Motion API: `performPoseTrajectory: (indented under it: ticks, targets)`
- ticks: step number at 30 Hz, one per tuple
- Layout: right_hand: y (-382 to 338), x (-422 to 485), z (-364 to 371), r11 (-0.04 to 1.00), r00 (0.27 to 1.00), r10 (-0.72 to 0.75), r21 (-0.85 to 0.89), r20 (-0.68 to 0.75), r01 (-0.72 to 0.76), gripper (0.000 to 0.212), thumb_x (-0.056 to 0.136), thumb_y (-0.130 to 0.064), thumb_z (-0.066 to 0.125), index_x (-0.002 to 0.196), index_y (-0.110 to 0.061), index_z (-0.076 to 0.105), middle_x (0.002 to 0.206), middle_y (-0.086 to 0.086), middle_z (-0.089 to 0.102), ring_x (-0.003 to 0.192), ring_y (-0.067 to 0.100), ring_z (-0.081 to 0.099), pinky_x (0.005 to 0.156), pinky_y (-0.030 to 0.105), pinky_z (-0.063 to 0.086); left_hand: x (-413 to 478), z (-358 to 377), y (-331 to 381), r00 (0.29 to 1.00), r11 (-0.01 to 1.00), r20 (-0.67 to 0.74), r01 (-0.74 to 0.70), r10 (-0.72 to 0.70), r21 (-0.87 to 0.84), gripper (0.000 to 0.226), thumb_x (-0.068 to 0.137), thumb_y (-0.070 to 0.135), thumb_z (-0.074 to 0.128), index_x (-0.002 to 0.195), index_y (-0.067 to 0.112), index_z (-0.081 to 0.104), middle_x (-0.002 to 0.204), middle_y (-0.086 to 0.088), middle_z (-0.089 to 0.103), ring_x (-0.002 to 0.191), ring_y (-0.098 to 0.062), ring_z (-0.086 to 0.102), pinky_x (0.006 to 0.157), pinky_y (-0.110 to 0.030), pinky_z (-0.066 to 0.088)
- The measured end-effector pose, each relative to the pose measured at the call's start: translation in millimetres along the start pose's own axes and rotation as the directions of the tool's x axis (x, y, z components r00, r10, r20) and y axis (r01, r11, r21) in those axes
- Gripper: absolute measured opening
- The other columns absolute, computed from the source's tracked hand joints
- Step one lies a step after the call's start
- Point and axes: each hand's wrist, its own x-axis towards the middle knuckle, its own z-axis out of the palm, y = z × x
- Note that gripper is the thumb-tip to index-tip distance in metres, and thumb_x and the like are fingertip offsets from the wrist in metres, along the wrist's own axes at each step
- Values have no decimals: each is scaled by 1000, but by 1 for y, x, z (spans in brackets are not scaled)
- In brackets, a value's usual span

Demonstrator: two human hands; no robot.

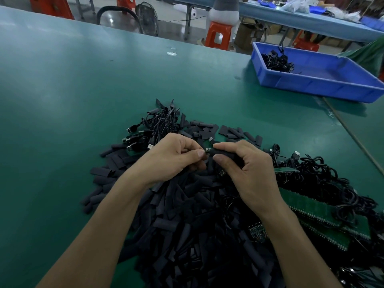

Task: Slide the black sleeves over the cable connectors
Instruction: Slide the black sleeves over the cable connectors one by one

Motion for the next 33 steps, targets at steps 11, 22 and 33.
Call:
performPoseTrajectory:
  ticks: [11, 22, 33]
  targets:
    - [3, -4, 8, 993, 995, 52, 107, -82, -43, 12, 91, -16, 71, 101, -22, 74, 75, -14, 69, 64, 4, 66, 63, 14, 52, -2, -2, 2, 1000, 999, -4, -20, 20, 36, 15, 99, 20, 63, 90, 17, 74, 77, 1, 78, 76, -40, 66, 76, -56, 53]
    - [3, -4, 9, 970, 987, 147, 205, -70, -130, 31, 87, -26, 76, 116, -35, 69, 87, -12, 73, 75, 9, 71, 71, 29, 59, -3, 2, 6, 1000, 1000, 11, -27, 27, 12, 19, 100, 18, 61, 87, 14, 75, 75, 2, 77, 66, -9, 69, 64, -16, 50]
    - [-8, -7, 23, 895, 889, 326, 409, -321, -180, 24, 80, -31, 75, 104, -30, 72, 89, -10, 77, 80, 13, 75, 78, 34, 62, -1, 6, 4, 997, 999, -70, -38, 38, 5, 24, 93, 39, 68, 81, 20, 78, 81, -29, 71, 71, -52, 60, 72, -40, 42]
